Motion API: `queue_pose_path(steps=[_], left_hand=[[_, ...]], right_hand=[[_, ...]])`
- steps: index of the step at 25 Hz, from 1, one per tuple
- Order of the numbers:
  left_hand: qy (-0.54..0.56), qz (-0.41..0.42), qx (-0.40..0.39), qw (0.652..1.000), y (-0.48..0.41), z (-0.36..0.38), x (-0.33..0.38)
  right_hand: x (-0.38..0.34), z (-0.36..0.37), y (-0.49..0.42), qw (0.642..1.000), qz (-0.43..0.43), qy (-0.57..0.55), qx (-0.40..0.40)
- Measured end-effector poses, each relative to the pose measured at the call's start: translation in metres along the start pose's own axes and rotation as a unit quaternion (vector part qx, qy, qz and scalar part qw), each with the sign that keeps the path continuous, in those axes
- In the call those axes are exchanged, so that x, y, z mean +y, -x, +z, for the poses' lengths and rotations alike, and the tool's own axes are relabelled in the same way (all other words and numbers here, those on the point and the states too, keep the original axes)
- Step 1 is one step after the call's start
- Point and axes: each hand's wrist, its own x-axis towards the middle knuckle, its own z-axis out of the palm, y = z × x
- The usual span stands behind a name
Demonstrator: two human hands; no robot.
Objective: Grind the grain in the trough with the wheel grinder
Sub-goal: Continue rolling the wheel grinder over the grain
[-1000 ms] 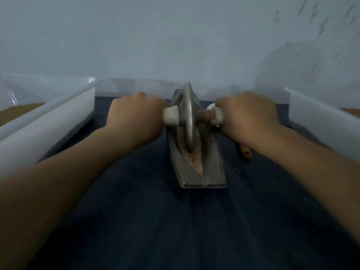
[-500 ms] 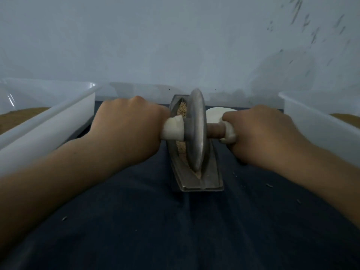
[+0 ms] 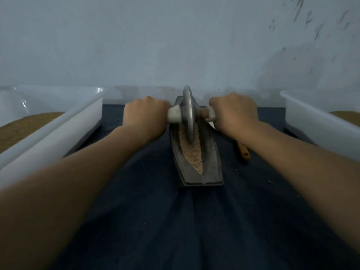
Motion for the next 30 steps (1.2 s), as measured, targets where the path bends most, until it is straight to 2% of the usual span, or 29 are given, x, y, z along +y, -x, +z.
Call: queue_pose_path(steps=[2, 5, 6, 10, 13, 16, 20, 23, 25, 28, 30], left_hand=[[-0.012, 0.054, 0.013, 0.998, 0.028, -0.013, -0.011], [-0.042, 0.115, 0.118, 0.985, 0.043, -0.035, -0.022], [-0.066, 0.115, 0.123, 0.983, 0.040, -0.037, -0.020], [-0.091, 0.023, 0.027, 0.995, -0.003, 0.002, -0.002], [-0.058, 0.010, -0.018, 0.998, -0.044, 0.004, 0.003], [-0.071, 0.044, -0.005, 0.996, -0.031, -0.008, 0.004], [-0.045, 0.113, 0.026, 0.992, 0.031, -0.033, -0.019], [-0.076, 0.136, 0.110, 0.982, 0.040, -0.045, -0.026], [-0.118, 0.091, 0.077, 0.986, 0.030, -0.031, -0.017], [-0.076, 0.009, 0.024, 0.997, -0.009, 0.005, -0.008], [-0.038, -0.021, -0.015, 0.999, -0.028, 0.011, -0.008]], right_hand=[[0.008, -0.009, 0.037, 0.999, -0.030, 0.002, 0.010], [0.018, -0.024, 0.069, 0.998, -0.039, -0.028, 0.048], [0.019, -0.021, 0.068, 0.998, -0.031, -0.037, 0.050], [0.007, 0.021, 0.012, 0.999, 0.024, -0.013, 0.039], [0.005, 0.032, -0.032, 0.998, 0.058, -0.035, 0.000], [0.012, 0.031, -0.010, 0.997, 0.034, -0.064, -0.014], [0.021, -0.001, 0.056, 0.998, -0.021, -0.040, 0.047], [0.030, -0.012, 0.079, 0.998, -0.005, -0.056, 0.011], [0.027, -0.002, 0.066, 0.999, 0.016, -0.043, -0.010], [0.013, 0.016, 0.005, 0.999, 0.034, -0.002, 0.002], [0.010, 0.015, -0.033, 0.998, 0.050, -0.020, -0.042]])
